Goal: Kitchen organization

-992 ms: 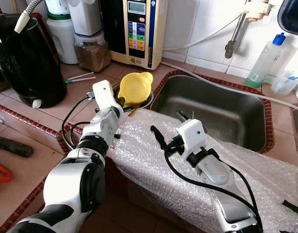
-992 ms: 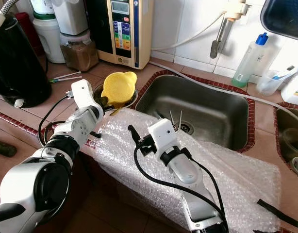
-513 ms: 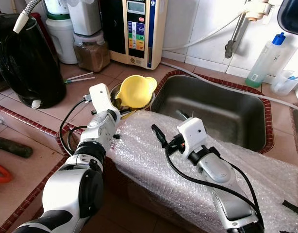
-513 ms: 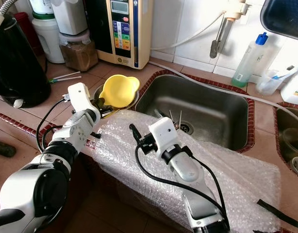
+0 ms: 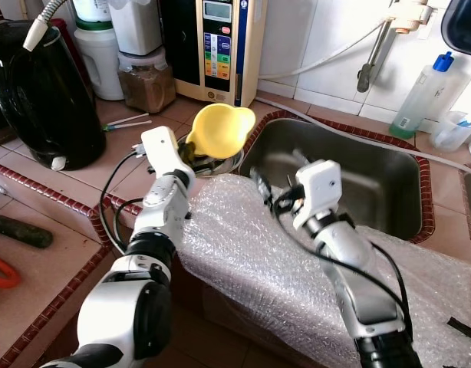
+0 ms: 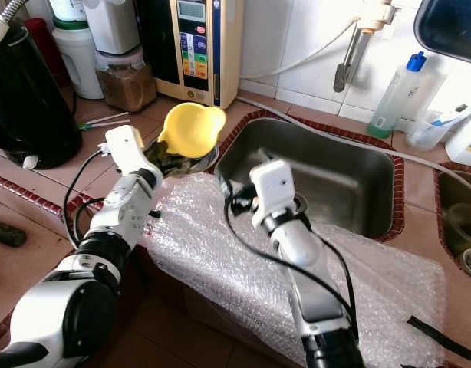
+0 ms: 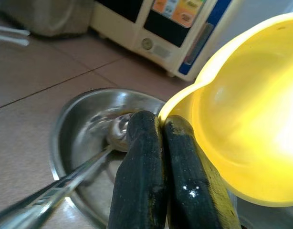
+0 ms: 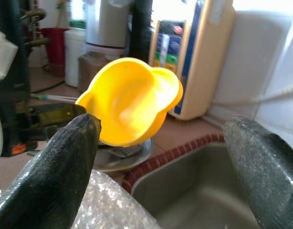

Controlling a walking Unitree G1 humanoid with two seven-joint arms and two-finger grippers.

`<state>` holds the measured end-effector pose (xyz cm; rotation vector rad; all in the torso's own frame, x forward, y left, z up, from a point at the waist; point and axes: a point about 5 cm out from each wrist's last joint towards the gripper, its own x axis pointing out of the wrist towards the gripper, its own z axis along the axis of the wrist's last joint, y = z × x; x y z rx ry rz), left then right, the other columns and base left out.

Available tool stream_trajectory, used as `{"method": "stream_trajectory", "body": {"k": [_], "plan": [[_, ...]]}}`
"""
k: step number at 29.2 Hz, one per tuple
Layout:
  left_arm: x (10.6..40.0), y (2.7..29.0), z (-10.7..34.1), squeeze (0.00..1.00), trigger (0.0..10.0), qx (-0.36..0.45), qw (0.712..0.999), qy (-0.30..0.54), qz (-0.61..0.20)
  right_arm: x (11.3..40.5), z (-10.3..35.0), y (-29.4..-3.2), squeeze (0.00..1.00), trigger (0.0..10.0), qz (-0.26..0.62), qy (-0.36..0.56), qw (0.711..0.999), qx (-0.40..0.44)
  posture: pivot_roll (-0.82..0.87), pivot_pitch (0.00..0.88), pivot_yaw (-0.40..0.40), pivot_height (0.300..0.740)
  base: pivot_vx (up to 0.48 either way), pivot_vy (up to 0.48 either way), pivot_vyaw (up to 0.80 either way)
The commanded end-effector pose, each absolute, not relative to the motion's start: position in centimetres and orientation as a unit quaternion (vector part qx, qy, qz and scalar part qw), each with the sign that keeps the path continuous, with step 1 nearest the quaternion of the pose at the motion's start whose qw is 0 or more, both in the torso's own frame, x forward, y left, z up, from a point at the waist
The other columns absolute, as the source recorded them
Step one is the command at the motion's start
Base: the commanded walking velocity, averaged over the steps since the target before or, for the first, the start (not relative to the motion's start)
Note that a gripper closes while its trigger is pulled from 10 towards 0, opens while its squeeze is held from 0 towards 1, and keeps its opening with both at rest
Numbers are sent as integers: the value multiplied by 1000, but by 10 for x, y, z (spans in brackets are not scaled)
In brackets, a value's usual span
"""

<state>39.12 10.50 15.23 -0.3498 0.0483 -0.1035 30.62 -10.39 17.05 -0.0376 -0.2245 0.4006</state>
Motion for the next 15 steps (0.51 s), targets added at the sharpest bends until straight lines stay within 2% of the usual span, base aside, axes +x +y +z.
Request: {"method": "stream_trajectory", "body": {"k": [1, 12, 15], "plan": [[390, 96, 160, 0, 0, -170, 982, -3, -77, 312, 172, -108, 0, 10000, 184, -104, 977, 10, 7, 0, -20, 740, 0, 0, 0], [376, 60, 159, 0, 0, -173, 973, -22, -153, 330, 173, -106, 0, 10000, 162, -81, 979, 98, 2, 0, -27, 740, 0, 0, 0], [372, 54, 158, 0, 0, -178, 970, -23, -166, 336, 172, -107, 0, 10000, 158, -77, 979, 100, -1, 0, -28, 740, 0, 0, 0]]}}
